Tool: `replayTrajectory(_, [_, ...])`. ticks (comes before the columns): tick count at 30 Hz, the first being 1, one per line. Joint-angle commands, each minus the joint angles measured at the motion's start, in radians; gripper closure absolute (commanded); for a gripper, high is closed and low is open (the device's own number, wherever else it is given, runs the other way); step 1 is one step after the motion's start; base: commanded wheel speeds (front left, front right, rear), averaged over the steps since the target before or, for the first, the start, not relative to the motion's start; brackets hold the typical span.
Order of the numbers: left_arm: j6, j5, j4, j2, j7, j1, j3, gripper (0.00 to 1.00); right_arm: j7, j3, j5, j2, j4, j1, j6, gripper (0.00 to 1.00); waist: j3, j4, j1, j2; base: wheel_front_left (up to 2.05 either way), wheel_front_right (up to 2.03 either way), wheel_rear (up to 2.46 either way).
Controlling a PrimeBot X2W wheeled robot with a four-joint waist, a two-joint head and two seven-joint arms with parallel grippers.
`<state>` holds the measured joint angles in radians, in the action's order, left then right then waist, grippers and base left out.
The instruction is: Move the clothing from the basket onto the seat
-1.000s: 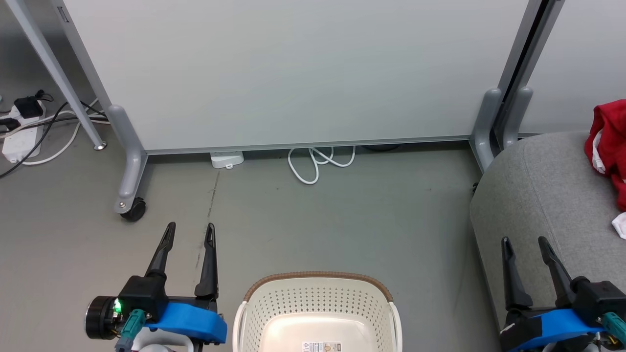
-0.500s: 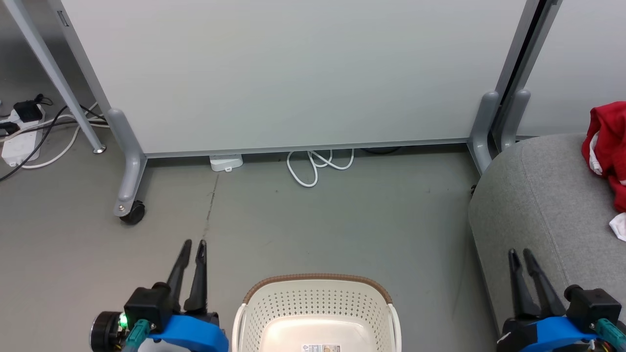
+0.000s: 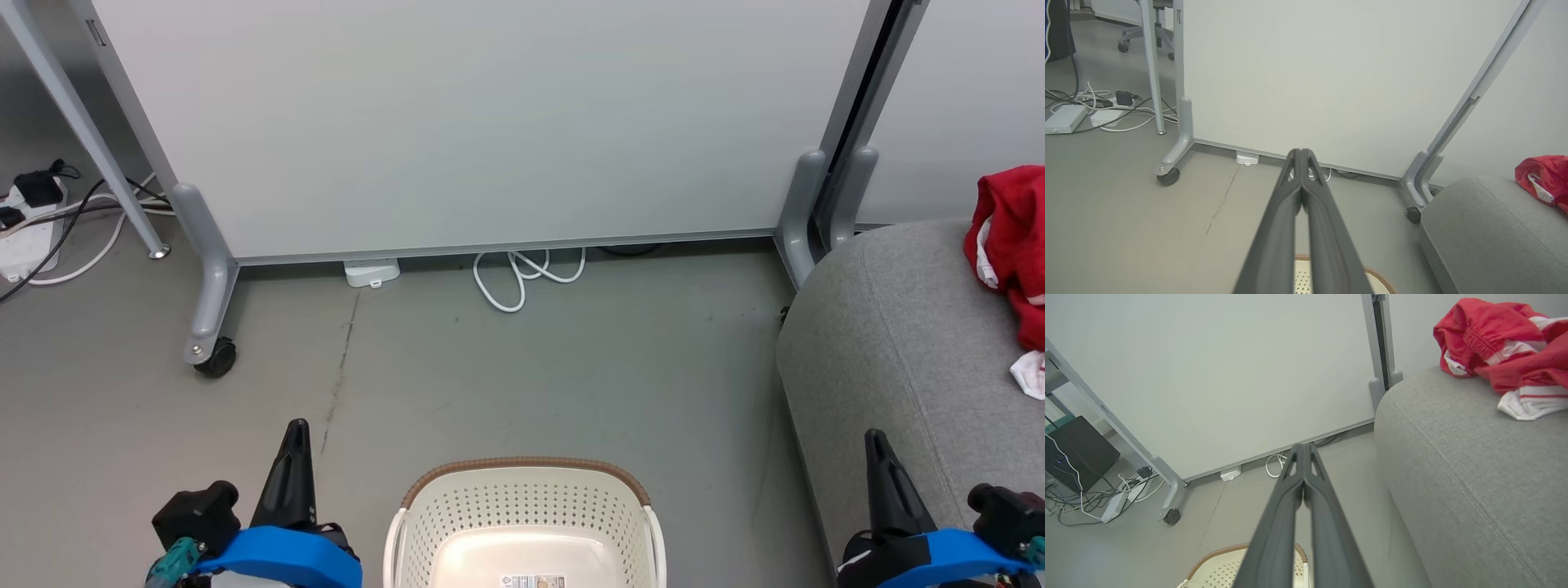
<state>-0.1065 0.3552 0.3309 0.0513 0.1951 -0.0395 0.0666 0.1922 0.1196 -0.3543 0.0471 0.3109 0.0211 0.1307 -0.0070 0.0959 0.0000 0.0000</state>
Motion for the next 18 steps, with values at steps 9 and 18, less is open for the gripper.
replayTrajectory(9, [-0.007,0.190,-0.030,0.000,-0.043,-0.035,-0.033,1.00,-0.042,-0.003,-0.193,0.004,-0.029,0.035,0.000,1.00,0.001,-0.008,0.0000,0.0000,0.00,0.00,0.00])
replayTrajectory(18, [-0.010,0.332,-0.039,0.000,-0.079,-0.042,-0.052,1.00,-0.077,-0.004,-0.334,0.004,-0.035,0.043,0.000,1.00,0.002,-0.016,0.0000,0.0000,0.00,0.00,0.00])
